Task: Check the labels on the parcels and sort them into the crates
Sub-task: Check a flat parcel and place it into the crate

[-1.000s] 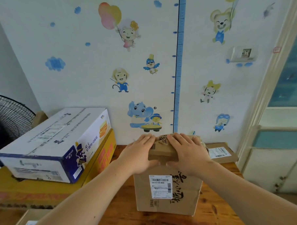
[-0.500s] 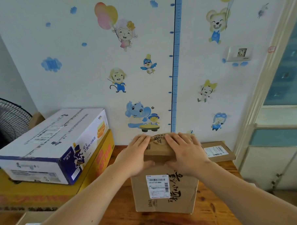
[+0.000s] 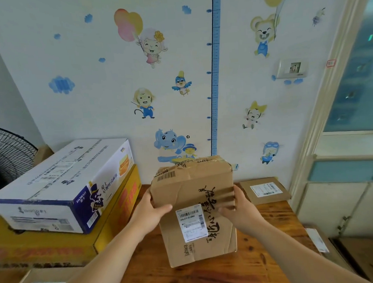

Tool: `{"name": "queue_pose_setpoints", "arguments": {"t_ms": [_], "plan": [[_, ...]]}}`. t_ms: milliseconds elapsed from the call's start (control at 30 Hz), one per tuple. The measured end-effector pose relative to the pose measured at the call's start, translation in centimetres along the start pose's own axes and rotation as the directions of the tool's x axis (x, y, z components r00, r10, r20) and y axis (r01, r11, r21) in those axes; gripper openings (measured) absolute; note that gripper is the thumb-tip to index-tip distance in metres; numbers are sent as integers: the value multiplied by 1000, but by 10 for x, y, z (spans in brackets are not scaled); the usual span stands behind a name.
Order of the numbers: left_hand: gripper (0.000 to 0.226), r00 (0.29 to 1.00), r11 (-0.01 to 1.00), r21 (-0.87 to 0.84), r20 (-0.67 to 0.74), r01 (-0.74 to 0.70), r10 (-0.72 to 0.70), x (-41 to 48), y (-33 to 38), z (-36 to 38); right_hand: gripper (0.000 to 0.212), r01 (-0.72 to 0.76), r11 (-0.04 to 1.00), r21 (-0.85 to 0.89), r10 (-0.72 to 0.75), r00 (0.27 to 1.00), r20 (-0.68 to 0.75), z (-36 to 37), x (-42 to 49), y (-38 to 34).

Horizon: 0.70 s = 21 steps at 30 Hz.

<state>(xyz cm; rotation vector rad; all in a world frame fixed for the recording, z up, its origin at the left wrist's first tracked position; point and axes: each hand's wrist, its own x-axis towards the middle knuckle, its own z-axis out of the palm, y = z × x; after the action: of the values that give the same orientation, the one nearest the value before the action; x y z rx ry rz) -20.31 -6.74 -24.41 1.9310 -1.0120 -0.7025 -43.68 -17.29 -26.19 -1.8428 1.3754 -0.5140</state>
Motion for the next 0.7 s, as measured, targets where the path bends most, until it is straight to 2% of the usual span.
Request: {"name": "queue_pose_setpoints", "arguments": {"t_ms": [67,167,267,333,467,700], "plan": [[78,999,998,-51,20,41,-40,-1,-8,9,71,-9,999,51,9,1000,6,1,0,4],[89,994,983,-152,34,104,-100,-1,-14,18,83,-26,996,85,27,1000,-7,0,4,7],[101,985,970,-189,104,156,-139,-2,-21,26,83,-42,997,67,42,999,-7,0,5,11],[106,974,958,-201,147,202,-175,-1,-27,31,90,-51,994,93,50,999,12,2,4,16],[80,982,963,-197,87,182,-168,1,-26,38,94,-29,985,168,21,999,50,7,3,25],[41,993,981,-160,-24,107,-113,5,-18,31,84,30,994,108,-21,996,-82,-3,5,12]]}}
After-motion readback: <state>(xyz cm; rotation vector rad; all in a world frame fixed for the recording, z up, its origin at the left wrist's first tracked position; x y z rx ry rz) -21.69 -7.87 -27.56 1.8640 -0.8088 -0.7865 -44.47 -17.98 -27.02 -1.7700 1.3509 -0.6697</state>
